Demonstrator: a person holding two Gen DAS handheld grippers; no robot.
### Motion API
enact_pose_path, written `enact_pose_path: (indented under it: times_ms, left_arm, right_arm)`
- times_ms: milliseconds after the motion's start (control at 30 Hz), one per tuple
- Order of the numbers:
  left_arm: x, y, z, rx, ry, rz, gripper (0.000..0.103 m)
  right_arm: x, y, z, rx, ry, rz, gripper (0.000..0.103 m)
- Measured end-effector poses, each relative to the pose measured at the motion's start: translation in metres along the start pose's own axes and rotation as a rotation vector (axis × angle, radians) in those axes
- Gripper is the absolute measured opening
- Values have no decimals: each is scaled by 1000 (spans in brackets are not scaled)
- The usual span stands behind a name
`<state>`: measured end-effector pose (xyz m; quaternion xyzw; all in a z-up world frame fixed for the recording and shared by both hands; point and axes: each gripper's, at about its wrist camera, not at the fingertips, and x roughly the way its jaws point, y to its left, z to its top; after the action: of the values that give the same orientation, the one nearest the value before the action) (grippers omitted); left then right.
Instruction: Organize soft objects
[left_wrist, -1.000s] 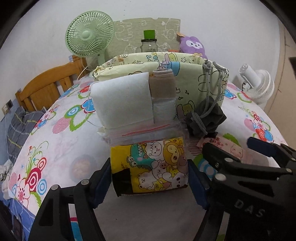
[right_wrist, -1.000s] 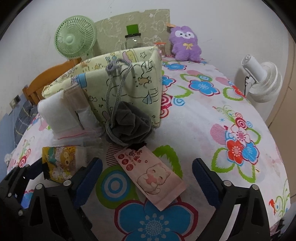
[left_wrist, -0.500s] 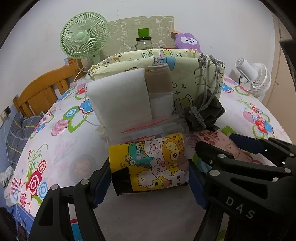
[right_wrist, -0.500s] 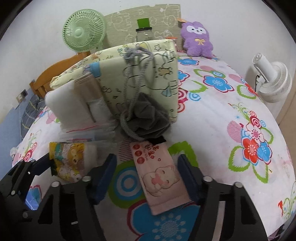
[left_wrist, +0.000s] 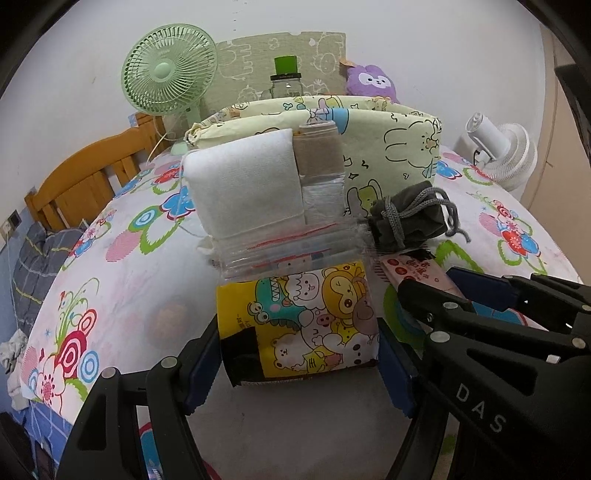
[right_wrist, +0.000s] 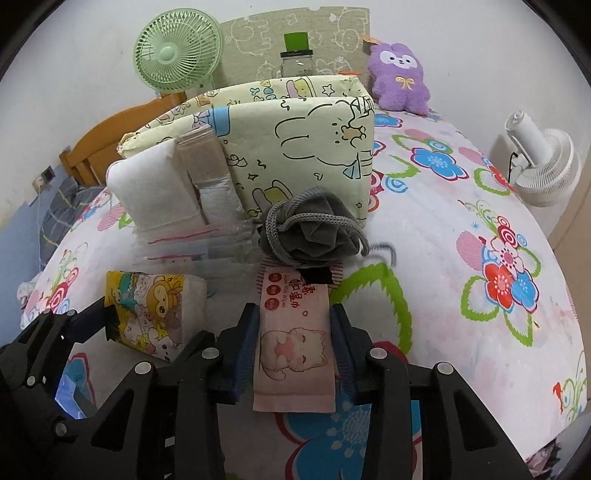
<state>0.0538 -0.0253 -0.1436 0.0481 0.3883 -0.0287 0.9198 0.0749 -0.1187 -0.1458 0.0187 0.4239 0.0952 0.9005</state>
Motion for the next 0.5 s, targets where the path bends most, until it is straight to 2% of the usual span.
enact_pose_path:
  times_ms: [500]
  left_arm:
    - [-34, 5, 9, -26, -72, -19, 77]
  right_arm:
    - [-41, 12, 7, -7, -92, 5, 41]
